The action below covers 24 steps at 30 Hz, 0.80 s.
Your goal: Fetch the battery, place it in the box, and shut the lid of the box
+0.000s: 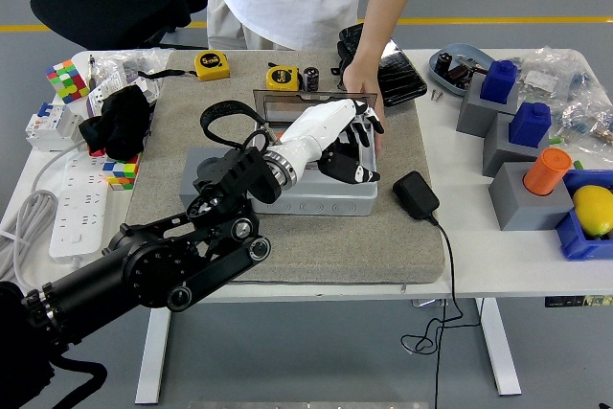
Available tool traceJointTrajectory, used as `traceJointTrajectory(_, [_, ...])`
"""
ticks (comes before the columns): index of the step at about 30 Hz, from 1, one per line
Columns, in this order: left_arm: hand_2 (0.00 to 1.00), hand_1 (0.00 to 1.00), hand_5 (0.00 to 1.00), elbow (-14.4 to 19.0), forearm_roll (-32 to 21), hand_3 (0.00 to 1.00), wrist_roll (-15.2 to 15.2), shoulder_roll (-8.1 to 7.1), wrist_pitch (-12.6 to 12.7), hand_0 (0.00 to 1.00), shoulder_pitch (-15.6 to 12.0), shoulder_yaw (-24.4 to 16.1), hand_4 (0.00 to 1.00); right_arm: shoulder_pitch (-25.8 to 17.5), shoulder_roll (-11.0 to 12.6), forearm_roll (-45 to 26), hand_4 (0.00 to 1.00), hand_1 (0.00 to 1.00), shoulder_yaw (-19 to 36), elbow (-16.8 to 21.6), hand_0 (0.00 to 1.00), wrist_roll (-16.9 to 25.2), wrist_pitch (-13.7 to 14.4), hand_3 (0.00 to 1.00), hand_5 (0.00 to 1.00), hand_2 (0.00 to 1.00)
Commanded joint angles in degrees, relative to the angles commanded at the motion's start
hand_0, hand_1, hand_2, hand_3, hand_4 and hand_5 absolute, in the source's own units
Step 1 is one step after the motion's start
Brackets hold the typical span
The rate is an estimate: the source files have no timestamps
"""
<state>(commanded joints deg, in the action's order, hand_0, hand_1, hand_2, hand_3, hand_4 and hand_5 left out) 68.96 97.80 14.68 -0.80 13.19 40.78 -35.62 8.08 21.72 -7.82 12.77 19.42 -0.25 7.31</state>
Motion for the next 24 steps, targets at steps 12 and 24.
traceJointTrajectory(12, [0.559, 0.604, 0.365, 12.95, 1.2, 0.568, 0.64, -9.99, -0.98, 0.445, -10.62, -9.05, 0.998, -0.31, -0.05, 0.3, 0.94, 0.611, 0.96, -0.06, 0.5, 0.08, -0.07, 0.556, 0.497, 0.65])
traceJointTrajectory(24, [0.552, 0.604, 0.378, 16.63, 0.57, 0.563, 1.12, -14.05, -1.27, 0.462, -15.74, -9.63, 0.998, -0.41, -0.04, 0.39, 0.941, 0.611, 1.3, -0.07, 0.5, 0.21, -0.12, 0.556, 0.497, 0.651])
